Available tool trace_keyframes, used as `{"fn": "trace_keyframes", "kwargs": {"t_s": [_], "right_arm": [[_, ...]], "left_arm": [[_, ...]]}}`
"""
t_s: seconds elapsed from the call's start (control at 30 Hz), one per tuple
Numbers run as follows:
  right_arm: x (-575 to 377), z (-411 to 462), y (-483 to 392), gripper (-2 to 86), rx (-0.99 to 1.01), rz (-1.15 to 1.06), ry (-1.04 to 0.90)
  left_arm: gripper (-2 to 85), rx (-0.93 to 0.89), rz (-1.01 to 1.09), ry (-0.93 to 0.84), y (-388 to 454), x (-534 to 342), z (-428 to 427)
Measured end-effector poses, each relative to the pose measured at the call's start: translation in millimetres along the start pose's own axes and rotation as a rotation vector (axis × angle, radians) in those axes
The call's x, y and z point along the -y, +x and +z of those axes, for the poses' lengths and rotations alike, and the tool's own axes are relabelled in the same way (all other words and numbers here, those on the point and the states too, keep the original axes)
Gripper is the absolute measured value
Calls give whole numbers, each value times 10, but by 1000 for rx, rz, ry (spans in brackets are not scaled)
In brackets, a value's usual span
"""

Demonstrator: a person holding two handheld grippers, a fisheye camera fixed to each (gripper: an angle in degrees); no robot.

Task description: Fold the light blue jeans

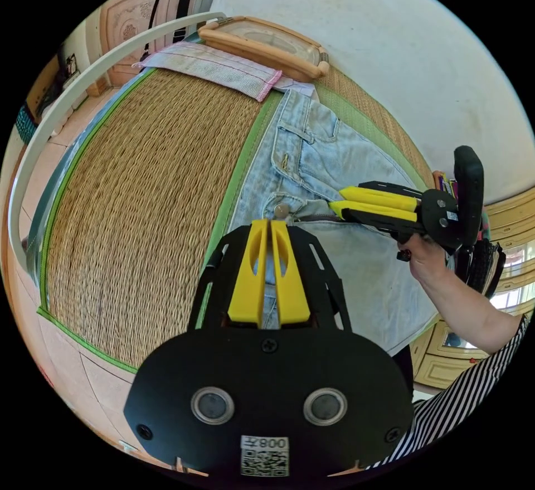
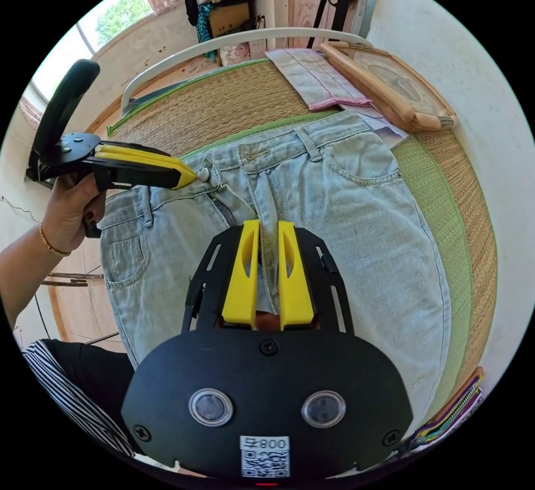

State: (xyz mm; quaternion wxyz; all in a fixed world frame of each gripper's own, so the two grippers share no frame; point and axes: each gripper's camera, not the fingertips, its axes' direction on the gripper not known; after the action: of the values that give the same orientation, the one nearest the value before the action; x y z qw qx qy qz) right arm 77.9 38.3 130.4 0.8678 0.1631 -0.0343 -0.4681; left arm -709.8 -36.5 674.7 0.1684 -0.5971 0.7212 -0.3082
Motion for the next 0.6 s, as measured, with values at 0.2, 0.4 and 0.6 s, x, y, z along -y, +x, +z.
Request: {"fn": "trace_keyframes", "kwargs": {"t_s": [0.2,0.4,0.6], "right_arm": [[-36,54,189,46,48,48,23],[-252,-149,654,31,295,181,164],[-510,-504,793,29,422,157,323]], "left_arm": [[23,-54,27,-35,-57,-56,-110],[5,-48,62,26,18,-54,-392],[2,-40,93,6,86,183,-398]]}}
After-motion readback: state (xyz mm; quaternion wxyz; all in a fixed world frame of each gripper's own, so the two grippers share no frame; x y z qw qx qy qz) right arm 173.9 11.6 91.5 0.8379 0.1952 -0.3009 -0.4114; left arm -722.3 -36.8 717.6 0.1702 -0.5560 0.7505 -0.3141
